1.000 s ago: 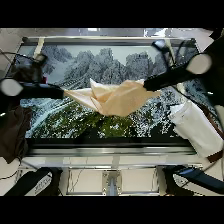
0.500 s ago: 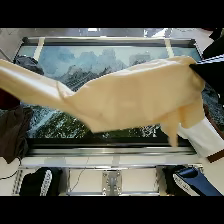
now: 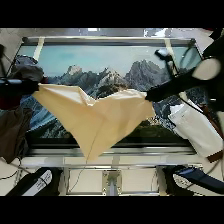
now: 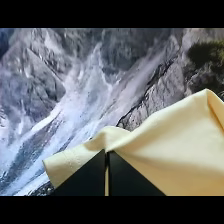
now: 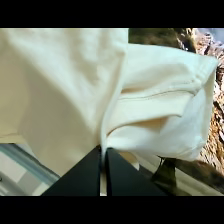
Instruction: Fold the shirts.
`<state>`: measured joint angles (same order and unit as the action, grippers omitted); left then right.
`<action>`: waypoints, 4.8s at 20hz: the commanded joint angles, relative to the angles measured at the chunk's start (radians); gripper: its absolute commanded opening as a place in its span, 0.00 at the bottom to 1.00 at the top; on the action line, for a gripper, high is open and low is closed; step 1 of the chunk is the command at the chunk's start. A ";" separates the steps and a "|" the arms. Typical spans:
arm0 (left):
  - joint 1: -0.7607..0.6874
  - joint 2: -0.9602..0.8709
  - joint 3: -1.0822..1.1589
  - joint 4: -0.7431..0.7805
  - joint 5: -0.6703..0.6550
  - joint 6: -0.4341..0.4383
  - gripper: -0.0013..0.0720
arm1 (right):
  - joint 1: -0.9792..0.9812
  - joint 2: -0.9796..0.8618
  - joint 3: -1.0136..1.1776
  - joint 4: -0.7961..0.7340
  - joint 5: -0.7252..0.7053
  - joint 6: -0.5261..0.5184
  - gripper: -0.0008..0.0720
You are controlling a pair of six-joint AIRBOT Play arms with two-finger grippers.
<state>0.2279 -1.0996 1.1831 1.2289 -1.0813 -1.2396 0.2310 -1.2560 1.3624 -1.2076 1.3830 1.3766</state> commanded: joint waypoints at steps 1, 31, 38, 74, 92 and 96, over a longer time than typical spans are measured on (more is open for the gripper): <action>-0.020 -0.268 0.006 0.000 0.179 0.011 0.03 | 0.000 -0.223 -0.102 0.034 -0.334 0.034 0.03; 0.065 0.789 -1.091 -0.550 -0.043 -0.551 0.94 | -0.241 -0.212 0.189 0.007 -0.067 -0.036 0.57; 0.064 0.788 -1.154 -0.544 -0.037 -0.568 0.93 | -0.216 -0.212 0.189 0.034 -0.070 -0.035 0.57; -0.259 0.218 -1.115 -1.450 0.382 0.261 0.03 | -0.232 -0.212 0.166 -0.103 -0.015 -0.036 0.57; -0.170 0.414 -1.100 -1.435 0.416 0.261 0.03 | -0.148 -0.354 -0.142 0.139 -0.563 -0.080 0.72; -0.170 0.414 -1.100 -1.365 0.417 0.260 0.03 | -0.204 -0.214 -0.058 0.056 -0.376 -0.122 0.72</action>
<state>0.0566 -0.6861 0.0822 -0.1844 -0.6708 -0.9798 0.0586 -1.5425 1.2644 -1.0924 0.8986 1.2755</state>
